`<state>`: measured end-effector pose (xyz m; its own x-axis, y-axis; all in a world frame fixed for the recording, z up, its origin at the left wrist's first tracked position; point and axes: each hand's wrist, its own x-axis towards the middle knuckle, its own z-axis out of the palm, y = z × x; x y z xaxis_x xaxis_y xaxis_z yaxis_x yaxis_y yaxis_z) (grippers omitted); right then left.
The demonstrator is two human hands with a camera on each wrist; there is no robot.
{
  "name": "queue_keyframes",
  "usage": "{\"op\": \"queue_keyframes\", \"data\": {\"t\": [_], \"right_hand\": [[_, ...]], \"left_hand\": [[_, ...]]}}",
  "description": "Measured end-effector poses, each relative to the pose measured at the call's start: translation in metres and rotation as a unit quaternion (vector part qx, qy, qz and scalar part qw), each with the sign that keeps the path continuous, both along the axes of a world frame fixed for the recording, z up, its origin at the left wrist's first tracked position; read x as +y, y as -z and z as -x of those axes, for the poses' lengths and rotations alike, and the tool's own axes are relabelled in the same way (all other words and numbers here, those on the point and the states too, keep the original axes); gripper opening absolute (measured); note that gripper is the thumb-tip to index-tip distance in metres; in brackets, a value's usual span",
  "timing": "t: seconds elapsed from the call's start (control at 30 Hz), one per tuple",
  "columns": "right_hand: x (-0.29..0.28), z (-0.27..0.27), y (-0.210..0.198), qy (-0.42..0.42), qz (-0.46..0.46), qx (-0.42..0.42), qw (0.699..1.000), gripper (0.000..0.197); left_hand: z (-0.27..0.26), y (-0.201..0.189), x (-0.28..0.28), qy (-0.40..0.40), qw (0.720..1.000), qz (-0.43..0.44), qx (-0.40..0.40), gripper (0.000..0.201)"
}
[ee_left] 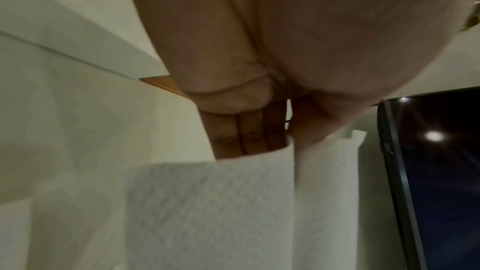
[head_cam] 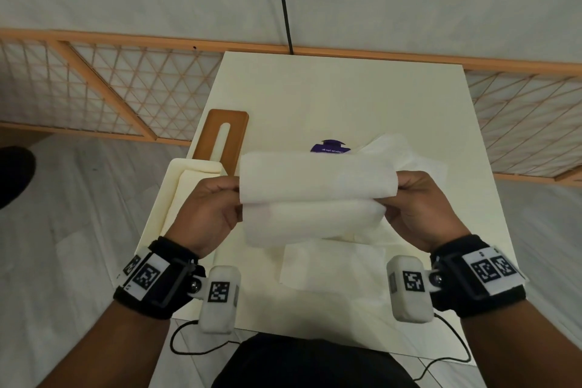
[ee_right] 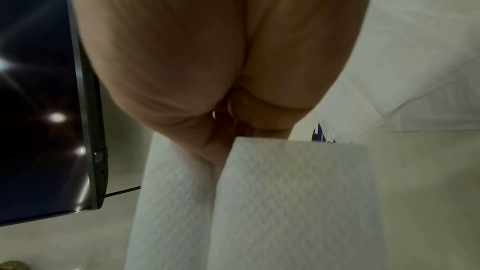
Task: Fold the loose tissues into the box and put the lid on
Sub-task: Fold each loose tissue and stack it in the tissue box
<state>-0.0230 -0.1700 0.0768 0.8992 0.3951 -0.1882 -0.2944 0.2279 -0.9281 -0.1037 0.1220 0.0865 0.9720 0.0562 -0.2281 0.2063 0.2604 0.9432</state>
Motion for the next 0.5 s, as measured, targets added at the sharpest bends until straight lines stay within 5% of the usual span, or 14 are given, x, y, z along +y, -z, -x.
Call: {"op": "queue_keyframes", "data": {"t": [0.13,0.2,0.27,0.3,0.5], "right_hand": [[-0.012,-0.008,0.015,-0.005,-0.054,0.076,0.996,0.036],[-0.012,-0.012,0.021,0.004,-0.009,0.082,0.997,0.067],[-0.008,-0.014,0.021,0.01,0.072,0.049,0.996,0.033],[-0.006,-0.013,0.018,0.011,0.106,0.034,0.994,0.012],[-0.007,-0.009,0.026,0.011,0.189,-0.003,0.982,0.023]], "left_hand": [[-0.006,0.011,0.003,-0.045,0.997,0.008,0.063,0.045],[-0.01,0.013,-0.001,-0.052,0.993,-0.079,0.07,0.039],[-0.012,0.012,-0.006,-0.038,0.99,-0.134,0.035,0.015],[-0.013,0.013,-0.007,-0.03,0.989,-0.14,0.029,0.022],[-0.011,0.028,-0.012,-0.031,0.986,-0.152,0.069,0.032]]}}
